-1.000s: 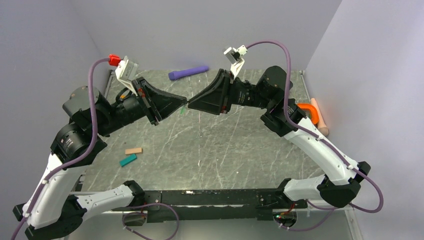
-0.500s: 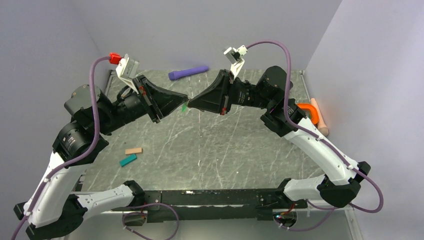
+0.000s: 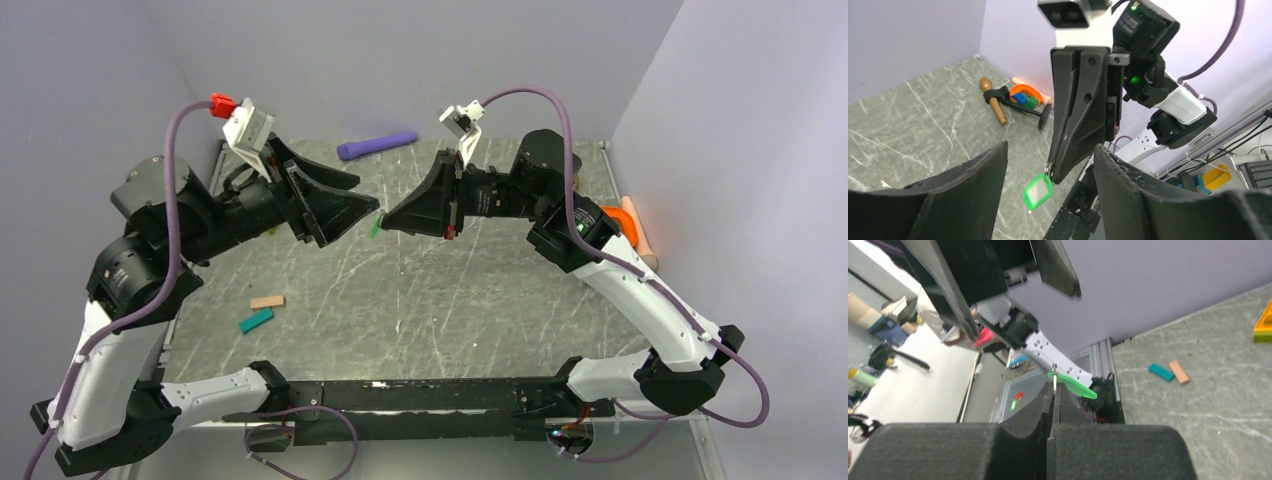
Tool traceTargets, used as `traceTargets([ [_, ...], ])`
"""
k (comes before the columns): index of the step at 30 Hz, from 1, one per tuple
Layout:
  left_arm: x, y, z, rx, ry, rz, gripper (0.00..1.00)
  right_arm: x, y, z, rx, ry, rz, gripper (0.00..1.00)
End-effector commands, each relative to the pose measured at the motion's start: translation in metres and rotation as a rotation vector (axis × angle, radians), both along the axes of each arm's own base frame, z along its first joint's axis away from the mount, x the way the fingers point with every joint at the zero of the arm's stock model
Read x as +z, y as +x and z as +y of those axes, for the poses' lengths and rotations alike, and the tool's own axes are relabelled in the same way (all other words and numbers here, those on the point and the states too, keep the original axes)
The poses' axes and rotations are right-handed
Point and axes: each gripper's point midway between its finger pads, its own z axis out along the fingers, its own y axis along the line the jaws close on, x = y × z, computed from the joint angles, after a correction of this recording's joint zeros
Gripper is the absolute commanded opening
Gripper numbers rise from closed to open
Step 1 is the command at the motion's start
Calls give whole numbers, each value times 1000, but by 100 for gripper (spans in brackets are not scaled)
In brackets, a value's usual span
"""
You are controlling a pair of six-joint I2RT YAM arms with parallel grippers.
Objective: Remove the keys from the keyring
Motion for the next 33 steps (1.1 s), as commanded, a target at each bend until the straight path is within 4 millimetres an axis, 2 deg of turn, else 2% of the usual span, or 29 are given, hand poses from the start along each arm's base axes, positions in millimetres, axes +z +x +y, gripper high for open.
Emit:
traceTargets([
  [1,12,-16,15,-28,83,-90,69,-4,-26,-15,100,-79,-54,0],
  [8,-10,-34,-12,-294,205,-20,62,-29,-40,-32,149,-233,-68,0],
  [13,-34,-39,-25,-410,254,74,56,-34,-46,-39,154,-254,-59,0],
  [16,-44,-39,-31,-437,258,116,53,-35,-47,-39,157,-246,-58,0],
  [27,-58,-47,-34,-493,249,179,40,-35,-44,-39,141,-255,-67,0],
  [33,-62,-54,-36,-532,238,193,39,-31,-44,-39,133,-246,-69,0],
])
